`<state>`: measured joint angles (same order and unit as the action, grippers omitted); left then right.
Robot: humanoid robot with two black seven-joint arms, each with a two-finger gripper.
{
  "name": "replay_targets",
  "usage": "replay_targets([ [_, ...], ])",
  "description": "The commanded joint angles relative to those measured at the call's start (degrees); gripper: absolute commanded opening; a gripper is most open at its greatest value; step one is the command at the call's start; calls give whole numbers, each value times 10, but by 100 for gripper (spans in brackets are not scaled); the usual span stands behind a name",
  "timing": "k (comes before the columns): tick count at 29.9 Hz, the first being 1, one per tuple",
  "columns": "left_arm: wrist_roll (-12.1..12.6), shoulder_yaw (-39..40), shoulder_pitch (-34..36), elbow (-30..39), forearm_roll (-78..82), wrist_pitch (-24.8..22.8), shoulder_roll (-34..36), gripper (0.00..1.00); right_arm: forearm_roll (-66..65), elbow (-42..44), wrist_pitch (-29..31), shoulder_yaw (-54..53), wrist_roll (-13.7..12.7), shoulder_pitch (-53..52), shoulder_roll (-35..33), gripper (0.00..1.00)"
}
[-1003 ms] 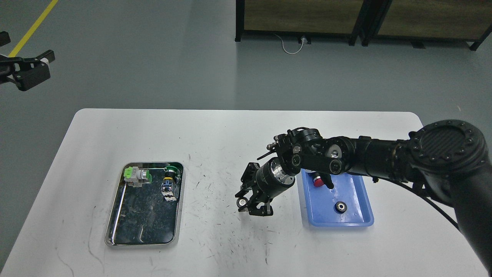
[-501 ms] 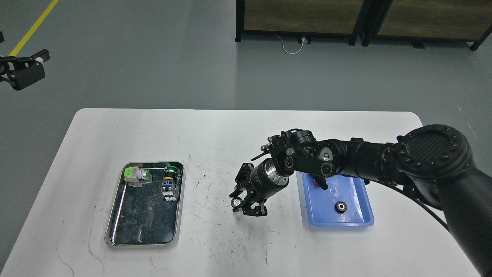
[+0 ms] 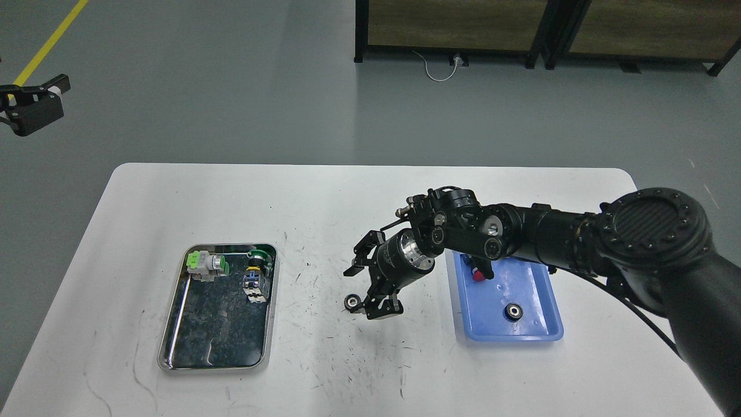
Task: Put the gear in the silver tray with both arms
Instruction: 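Carry the gear with the right gripper to mid-table and release it, then withdraw the right arm and bring the left gripper toward the gear, then grasp the black gear on the table with the left gripper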
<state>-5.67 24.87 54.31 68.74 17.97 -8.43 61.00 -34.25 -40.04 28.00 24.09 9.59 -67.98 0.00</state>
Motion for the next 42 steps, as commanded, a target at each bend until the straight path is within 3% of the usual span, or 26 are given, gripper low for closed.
replay_targets([
  [1,-4,0,-1,0,0,0,1,98,1,19,0,-22,-2,0,0,72],
  [4,-6,0,-1,7,-1,-3,1,98,1,32,0,-46,-4,0,0,73],
  [9,-17,-2,-10,26,14,-6,-23,98,1,74,0,-118,-4,0,-93,74],
  [21,-21,-10,-102,63,162,0,-216,98,52,87,0,-307,-6,-10,-336,75],
  [28,-22,-50,-158,47,225,33,-355,98,56,87,0,-317,-8,-11,-379,75],
  [32,-26,-78,-187,-4,280,52,-447,98,56,88,0,-317,-8,-11,-386,75],
  [42,-35,-120,-188,-147,289,69,-585,98,56,101,0,-317,-9,-11,-381,75],
])
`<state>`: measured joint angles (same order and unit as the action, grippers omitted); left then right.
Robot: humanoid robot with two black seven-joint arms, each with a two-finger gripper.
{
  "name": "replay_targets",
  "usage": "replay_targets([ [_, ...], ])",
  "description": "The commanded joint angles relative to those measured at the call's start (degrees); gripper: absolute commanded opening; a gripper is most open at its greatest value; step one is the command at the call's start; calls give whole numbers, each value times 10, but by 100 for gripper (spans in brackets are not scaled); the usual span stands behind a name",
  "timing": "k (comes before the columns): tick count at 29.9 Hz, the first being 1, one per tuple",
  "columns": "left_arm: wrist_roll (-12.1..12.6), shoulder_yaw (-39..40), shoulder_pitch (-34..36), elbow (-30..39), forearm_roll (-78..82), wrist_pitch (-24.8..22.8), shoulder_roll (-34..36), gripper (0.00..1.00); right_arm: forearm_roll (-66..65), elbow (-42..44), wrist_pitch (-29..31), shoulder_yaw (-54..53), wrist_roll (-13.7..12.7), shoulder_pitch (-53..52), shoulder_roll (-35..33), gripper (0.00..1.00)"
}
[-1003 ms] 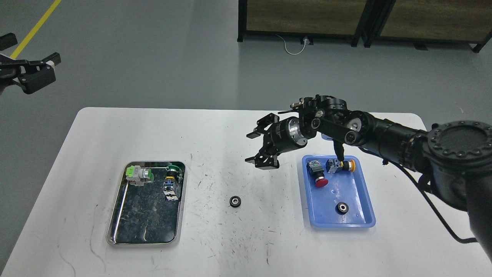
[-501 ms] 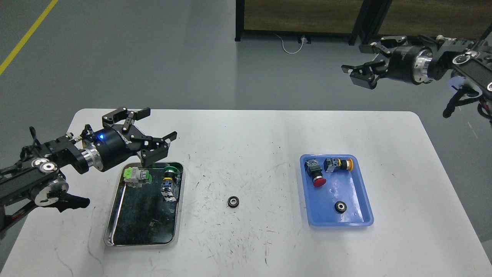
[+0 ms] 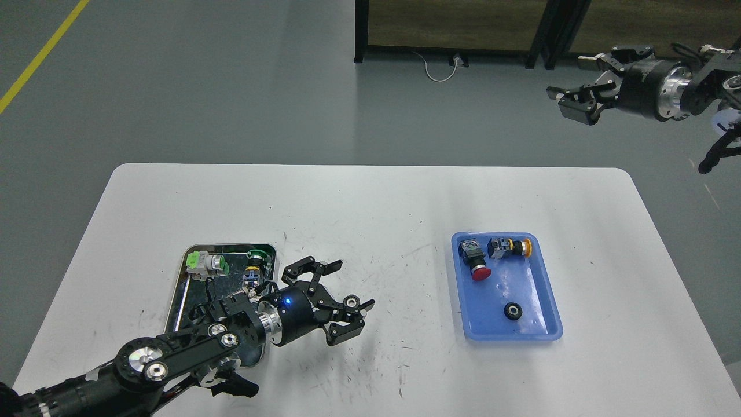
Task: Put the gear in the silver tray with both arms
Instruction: 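Grasp the black gear on the table with the left gripper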
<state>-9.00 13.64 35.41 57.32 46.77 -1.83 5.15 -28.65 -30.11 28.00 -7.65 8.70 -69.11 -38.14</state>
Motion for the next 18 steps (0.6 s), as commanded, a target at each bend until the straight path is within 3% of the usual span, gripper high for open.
replay_targets([
  [1,-7,-14,2,-49,0,7,-32,98,-1,1,0,1,0,1,1,75],
  [18,-37,-50,-2,-106,-5,35,-39,98,-1,1,-1,0,0,3,2,75],
])
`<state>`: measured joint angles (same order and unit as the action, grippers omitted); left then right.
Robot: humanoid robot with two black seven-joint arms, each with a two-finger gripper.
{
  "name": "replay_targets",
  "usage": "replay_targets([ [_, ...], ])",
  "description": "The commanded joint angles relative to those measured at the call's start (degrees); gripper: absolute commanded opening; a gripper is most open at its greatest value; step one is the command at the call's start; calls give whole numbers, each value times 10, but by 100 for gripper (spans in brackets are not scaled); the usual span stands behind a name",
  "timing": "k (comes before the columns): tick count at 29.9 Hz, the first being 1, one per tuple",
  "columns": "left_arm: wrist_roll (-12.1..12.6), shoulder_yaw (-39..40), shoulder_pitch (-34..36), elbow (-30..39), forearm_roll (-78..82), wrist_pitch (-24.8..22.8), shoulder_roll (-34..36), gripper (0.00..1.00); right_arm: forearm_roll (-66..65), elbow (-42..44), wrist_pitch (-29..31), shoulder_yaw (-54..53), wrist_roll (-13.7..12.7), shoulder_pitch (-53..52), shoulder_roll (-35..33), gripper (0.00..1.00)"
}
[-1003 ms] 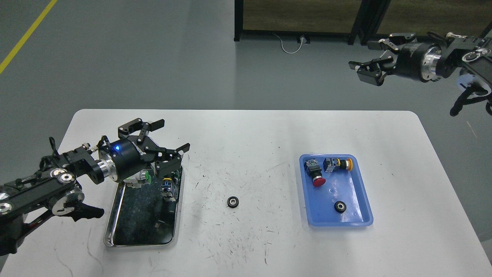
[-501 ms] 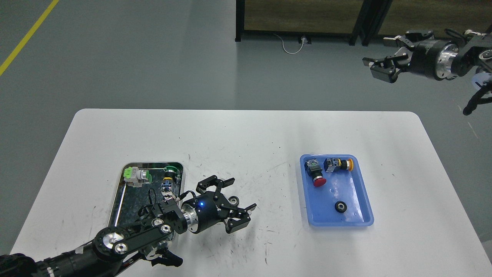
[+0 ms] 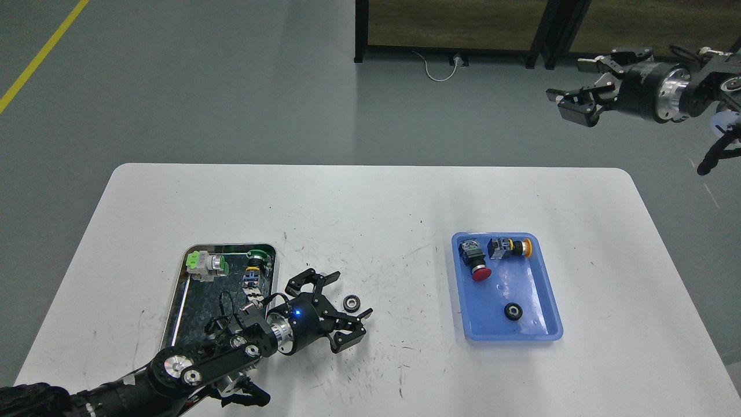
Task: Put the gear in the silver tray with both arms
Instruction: 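Grasp the black gear on the table with the left gripper, then carry the gear with the left gripper into the silver tray, release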
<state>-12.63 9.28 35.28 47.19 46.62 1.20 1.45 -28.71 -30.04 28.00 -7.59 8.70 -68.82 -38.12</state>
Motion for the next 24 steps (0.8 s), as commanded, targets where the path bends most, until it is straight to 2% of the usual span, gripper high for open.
replay_targets([
  [1,-1,-7,-1,-9,-6,6,-2,98,0,1,-2,0,0,0,2,75],
  [5,-2,-8,-6,-10,-7,6,-3,97,0,0,-2,0,1,0,1,75],
  [8,-2,-7,-6,-17,-9,1,-3,92,-1,1,-2,0,0,0,1,75],
  [14,-2,-8,-5,-17,-12,-2,-2,72,-5,1,-2,2,1,0,1,75],
  [20,-1,-8,-2,-14,-12,-5,-4,64,-6,0,-2,3,1,2,0,75],
  [24,-1,-9,-2,-13,-12,-7,-4,55,-7,0,-2,3,1,4,-2,75],
])
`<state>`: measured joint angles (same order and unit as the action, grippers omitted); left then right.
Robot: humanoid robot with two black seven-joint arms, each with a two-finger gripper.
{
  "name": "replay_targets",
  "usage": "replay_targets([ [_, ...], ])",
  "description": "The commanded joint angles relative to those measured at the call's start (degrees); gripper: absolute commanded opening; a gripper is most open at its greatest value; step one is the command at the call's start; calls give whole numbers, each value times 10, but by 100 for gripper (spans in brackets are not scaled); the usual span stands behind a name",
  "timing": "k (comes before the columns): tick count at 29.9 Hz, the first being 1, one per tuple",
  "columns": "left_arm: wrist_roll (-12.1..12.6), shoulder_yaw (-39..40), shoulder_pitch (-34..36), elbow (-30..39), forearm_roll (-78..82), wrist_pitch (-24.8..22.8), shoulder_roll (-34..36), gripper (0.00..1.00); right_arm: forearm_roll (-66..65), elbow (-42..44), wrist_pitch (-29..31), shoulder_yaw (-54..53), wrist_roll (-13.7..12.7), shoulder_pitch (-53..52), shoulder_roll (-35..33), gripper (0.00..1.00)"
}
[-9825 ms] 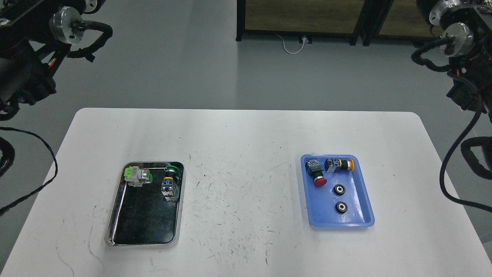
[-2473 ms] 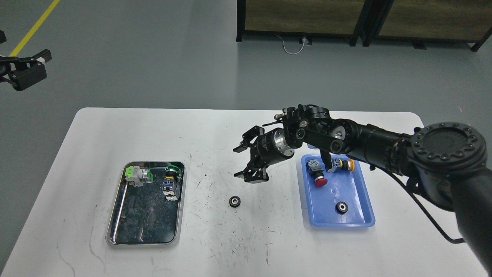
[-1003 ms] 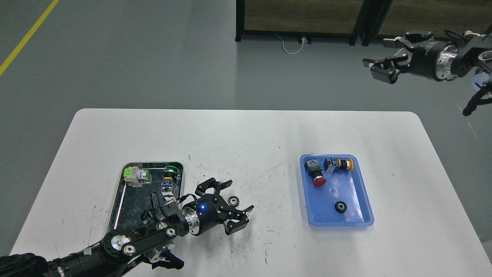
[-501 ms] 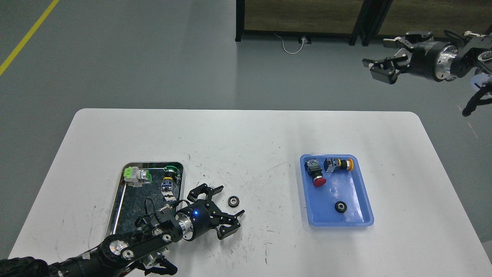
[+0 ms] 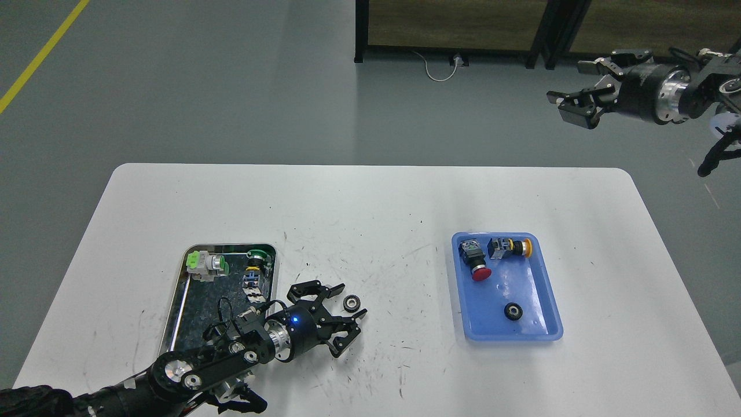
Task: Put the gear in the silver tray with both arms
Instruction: 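Carry the gear with the left gripper into the silver tray, release, then withdraw the left gripper and move the right gripper over the blue tray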
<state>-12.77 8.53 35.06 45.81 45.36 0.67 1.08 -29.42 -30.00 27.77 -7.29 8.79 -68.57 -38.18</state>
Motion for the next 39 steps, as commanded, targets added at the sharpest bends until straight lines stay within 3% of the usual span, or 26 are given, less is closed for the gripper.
replay_targets([
  [1,1,-4,0,0,1,-1,0,52,0,-1,0,0,0,2,-1,75],
  [12,7,-22,5,4,0,-1,0,22,-1,-1,0,0,1,4,-1,75],
  [18,13,2,28,36,-15,-5,12,21,-1,-1,-1,-2,1,4,-2,75],
  [28,18,24,47,194,-65,-28,233,21,-1,-1,0,-3,2,-2,6,75],
  [33,13,23,-2,284,-64,-25,353,21,-1,0,-1,-4,3,-3,19,75],
  [39,11,23,-70,326,-64,-17,435,21,-2,-5,0,-1,2,-2,39,75],
])
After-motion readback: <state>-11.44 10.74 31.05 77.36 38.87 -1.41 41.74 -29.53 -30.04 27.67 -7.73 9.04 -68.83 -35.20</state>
